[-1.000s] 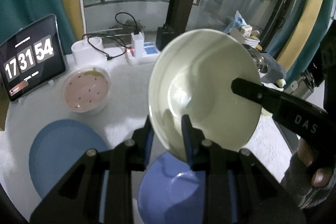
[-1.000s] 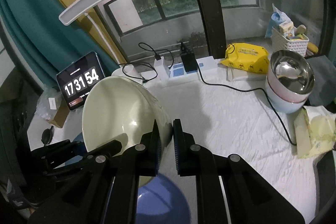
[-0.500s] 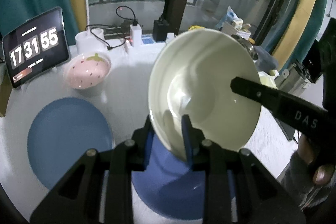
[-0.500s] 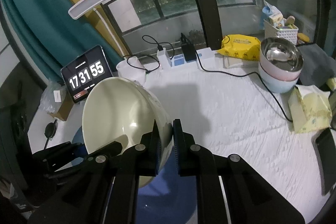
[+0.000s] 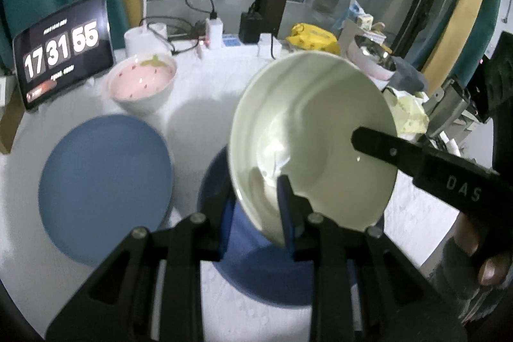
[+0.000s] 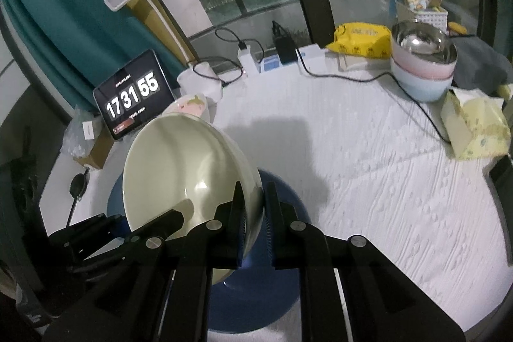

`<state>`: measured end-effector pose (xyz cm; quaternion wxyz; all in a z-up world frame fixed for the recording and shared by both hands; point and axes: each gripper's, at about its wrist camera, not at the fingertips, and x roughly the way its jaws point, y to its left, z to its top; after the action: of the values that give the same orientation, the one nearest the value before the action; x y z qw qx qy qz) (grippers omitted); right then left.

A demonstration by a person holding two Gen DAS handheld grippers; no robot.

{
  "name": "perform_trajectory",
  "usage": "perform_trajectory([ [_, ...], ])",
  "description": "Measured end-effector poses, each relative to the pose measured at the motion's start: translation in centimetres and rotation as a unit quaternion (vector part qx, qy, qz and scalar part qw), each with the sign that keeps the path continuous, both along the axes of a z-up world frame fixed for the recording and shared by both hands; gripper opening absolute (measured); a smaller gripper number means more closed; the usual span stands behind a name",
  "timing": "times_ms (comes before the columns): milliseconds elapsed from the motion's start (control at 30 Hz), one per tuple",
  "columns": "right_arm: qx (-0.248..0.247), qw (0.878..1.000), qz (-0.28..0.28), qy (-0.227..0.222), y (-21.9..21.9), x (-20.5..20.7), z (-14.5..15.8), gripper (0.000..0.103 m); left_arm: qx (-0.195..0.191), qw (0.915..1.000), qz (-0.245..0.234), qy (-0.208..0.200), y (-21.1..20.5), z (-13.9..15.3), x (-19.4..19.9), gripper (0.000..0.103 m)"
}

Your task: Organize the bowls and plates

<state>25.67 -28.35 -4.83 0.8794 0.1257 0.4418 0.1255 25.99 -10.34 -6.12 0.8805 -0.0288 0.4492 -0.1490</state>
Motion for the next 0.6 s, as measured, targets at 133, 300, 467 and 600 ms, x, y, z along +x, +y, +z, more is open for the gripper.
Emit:
perform_trajectory([
  [133,0.005,1.0,0.001,0.013,0.2,-0.7,-1.2,0.012,0.007,1.0,0.006,0.004,0.1,-1.1,-0.9,0.027],
  [300,0.014,0.999,0.001,0.033,0.3,-1.3,-2.5,0.012,0.03,0.9995,0.003,0.002,-0.1,-2.0,-2.0,0.027],
  [467,0.008,0.999,0.004,0.045,1.0,-1.6,-3.4,0.012,0.043,0.999,0.01,-0.005,0.0,-2.4,-2.4,0.027],
  [600,0.005,0.998,0.006,0.057,1.2,-1.8,-4.2,0.012,0.052,0.9985,0.008,-0.014,0.0,-2.5,-2.6,0.027],
])
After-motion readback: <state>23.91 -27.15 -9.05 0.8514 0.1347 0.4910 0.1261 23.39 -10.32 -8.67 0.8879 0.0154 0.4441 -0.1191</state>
